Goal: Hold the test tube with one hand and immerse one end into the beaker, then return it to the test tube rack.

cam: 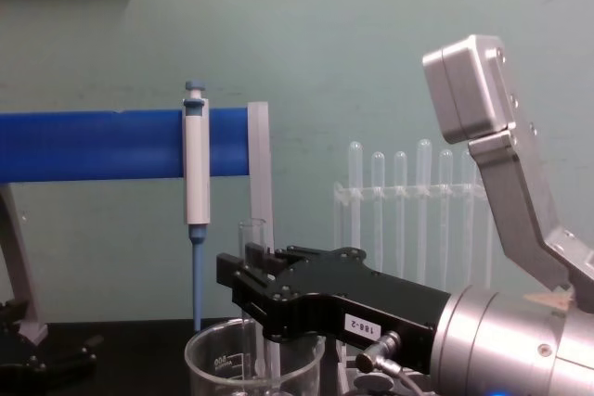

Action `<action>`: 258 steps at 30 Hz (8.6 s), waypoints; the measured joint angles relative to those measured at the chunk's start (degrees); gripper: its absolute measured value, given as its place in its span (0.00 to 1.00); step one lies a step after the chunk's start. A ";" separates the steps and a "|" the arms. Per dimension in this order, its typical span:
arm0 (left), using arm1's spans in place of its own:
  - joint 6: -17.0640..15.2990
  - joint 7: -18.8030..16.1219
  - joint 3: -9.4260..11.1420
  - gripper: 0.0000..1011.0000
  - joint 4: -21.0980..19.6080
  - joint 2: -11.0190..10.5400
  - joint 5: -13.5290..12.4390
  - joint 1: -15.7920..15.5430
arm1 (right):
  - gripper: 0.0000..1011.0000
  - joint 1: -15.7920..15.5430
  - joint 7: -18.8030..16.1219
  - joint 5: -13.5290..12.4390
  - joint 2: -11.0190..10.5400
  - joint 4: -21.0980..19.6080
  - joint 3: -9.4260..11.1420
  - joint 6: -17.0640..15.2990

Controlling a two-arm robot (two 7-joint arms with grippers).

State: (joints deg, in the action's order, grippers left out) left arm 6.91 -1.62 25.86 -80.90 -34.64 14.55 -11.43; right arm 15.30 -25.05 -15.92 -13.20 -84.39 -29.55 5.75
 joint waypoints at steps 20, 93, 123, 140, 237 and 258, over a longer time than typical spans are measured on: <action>0.00 0.00 0.00 0.99 0.00 0.00 0.00 0.00 | 0.22 0.00 0.00 0.00 0.00 0.00 0.00 0.00; 0.00 0.00 0.00 0.99 0.00 0.00 0.00 0.00 | 0.22 0.00 0.00 -0.01 0.00 0.00 0.00 0.00; 0.00 0.00 0.00 0.99 0.00 0.00 0.00 0.00 | 0.22 0.00 0.00 -0.01 0.00 0.00 0.00 0.00; 0.00 0.00 0.00 0.99 0.00 0.00 0.00 0.00 | 0.22 0.00 0.00 0.00 0.00 0.00 0.00 0.00; 0.00 0.00 0.00 0.99 0.00 0.00 0.00 0.00 | 0.22 0.00 0.00 0.00 0.00 0.00 0.00 0.00; 0.00 0.00 0.00 0.99 0.00 0.00 0.00 0.00 | 0.22 0.00 0.00 0.00 0.00 0.00 0.00 0.00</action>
State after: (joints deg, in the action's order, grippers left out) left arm 6.91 -1.62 25.86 -80.90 -34.65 14.55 -11.43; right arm 15.30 -25.05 -15.92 -13.19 -84.40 -29.55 5.75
